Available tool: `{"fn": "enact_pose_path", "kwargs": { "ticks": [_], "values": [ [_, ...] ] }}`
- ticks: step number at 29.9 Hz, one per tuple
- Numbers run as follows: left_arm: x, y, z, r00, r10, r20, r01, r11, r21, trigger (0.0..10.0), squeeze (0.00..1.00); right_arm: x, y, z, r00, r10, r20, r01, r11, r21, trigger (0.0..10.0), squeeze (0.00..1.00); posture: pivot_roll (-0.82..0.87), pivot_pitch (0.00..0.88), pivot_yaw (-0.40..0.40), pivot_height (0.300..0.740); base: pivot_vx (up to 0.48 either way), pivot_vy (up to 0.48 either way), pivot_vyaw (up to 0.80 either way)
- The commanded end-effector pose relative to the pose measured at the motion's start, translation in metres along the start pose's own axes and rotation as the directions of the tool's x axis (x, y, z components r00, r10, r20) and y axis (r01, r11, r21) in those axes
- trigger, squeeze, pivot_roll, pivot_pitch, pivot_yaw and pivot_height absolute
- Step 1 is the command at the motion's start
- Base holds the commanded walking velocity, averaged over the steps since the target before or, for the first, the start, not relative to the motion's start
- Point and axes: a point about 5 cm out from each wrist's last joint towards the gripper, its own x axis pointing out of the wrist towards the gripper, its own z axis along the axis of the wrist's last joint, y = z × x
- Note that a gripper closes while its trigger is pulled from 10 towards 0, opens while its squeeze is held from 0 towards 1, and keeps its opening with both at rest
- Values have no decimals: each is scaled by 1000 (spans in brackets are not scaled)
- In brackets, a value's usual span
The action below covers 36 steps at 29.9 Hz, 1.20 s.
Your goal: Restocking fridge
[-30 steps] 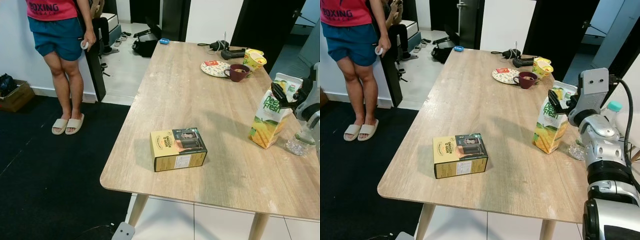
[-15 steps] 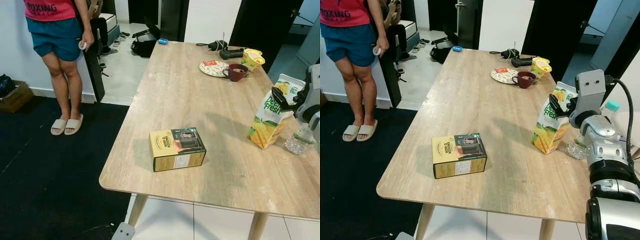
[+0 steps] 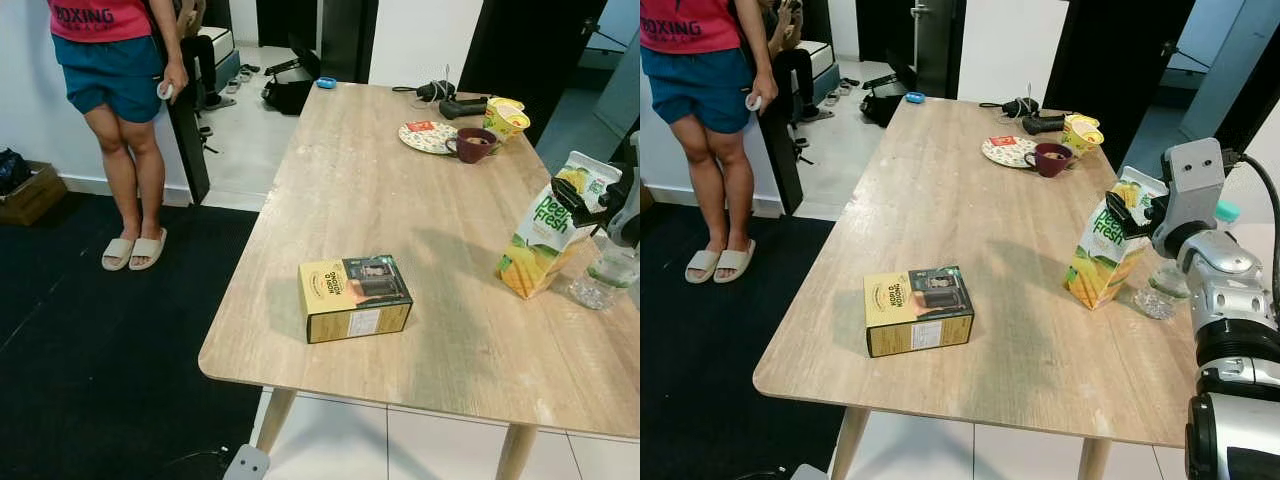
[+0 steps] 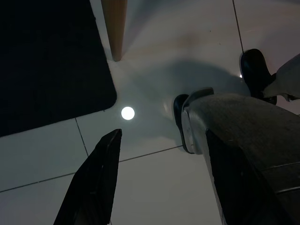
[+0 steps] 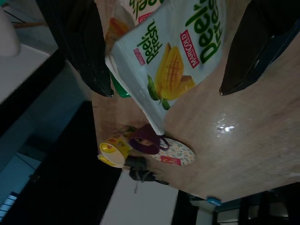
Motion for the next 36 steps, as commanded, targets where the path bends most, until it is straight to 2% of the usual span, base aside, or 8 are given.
{"fn": "enact_pose_path", "kwargs": {
  "ticks": [1,6,13,33,36],
  "values": [
    [-1,-20,-21,994,-68,-89,67,998,-16,10000,0,0,-2,4,1000,6,17,-6,1000,13,10000,0,39,0,-115,740,0,0,0],
    [-1,-20,-21,994,-69,-89,68,998,-15,10000,0,0,-1,3,1000,4,18,-4,1000,17,10000,0,34,0,-113,740,0,0,0],
    [-1,-21,-22,993,-71,-90,70,997,-13,10000,0,4,11,-5,1000,15,3,-15,999,43,10000,0,41,0,-114,740,0,0,0],
    [-2,-21,-24,993,-70,-94,69,997,-18,10000,0,5,10,0,999,22,26,-24,998,66,10000,0,45,0,-121,740,0,0,0],
    [-2,-21,-25,993,-71,-94,70,997,-16,10000,0,8,14,1,999,22,33,-24,998,64,10000,0,49,0,-127,740,0,0,0]
  ]
}}
